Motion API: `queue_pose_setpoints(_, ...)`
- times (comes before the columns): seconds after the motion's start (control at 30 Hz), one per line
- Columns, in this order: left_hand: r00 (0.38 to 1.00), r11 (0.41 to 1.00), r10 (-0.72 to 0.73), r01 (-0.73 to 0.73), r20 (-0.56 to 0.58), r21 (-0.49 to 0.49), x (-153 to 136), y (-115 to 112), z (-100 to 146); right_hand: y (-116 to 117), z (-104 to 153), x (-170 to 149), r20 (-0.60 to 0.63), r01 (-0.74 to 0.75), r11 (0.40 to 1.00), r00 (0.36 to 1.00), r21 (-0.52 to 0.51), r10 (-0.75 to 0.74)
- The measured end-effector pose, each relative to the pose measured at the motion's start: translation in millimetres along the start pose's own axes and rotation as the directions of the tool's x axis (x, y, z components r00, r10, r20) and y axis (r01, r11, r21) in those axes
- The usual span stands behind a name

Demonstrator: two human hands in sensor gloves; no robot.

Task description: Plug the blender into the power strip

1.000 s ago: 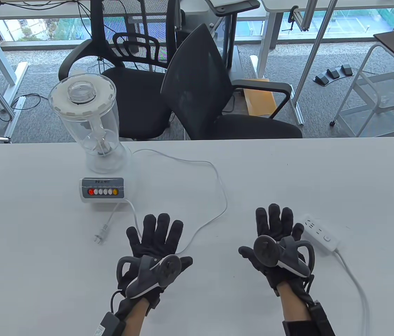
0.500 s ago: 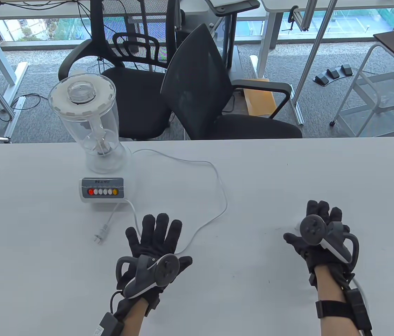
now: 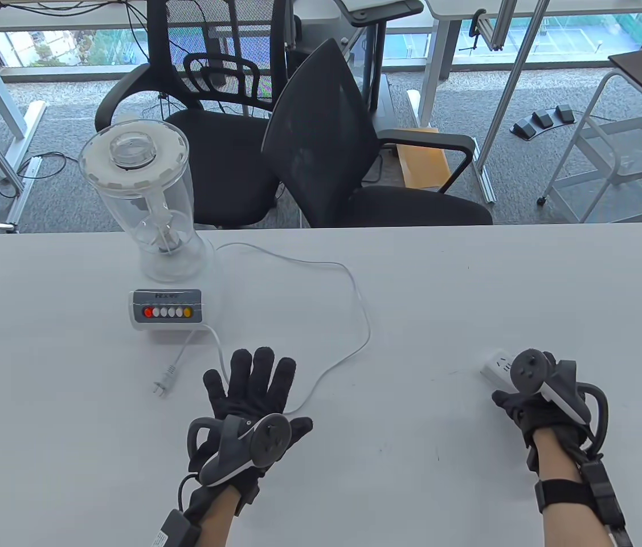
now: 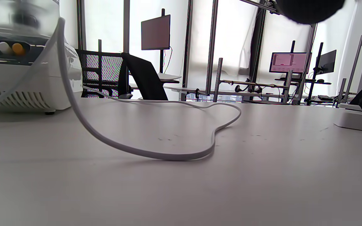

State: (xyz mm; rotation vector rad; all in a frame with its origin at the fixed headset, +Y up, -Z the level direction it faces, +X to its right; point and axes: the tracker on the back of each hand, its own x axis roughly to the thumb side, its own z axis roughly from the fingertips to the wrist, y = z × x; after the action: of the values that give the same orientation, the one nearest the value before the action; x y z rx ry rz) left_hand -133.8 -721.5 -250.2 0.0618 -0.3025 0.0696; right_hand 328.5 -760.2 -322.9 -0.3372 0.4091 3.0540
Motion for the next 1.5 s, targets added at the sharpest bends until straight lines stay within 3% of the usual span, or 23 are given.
queue_pose_setpoints(0.3, 1.000, 1.000, 0.004, -0.004, 0.004, -0.006, 0.0, 0.4, -0.4, 0.8, -12.4, -3.6, -0.029, -0.008, 0.999, 1.000, 0.037, 0.009)
queue_pose_setpoints(0.73, 1.000, 1.000, 0.010, -0.010, 0.009, -0.014, 0.4, 1.6, -0.7, 3.9, -9.9, -5.0, -0.036, 0.014, 0.999, 0.999, -0.051, -0.016)
queue_pose_setpoints(0.97, 1.000, 1.000, 0.014, -0.013, 0.015, -0.020, 1.6, 2.0, -1.1, -7.6, 0.2, -2.7, 0.002, 0.048, 0.994, 0.999, -0.100, -0.048)
queue_pose_setpoints(1.5, 1.000, 1.000, 0.011, -0.011, 0.024, -0.021, 4.0, 1.6, -0.7, -35.6, 20.3, 52.5, 0.187, 0.101, 0.977, 0.980, -0.188, -0.065)
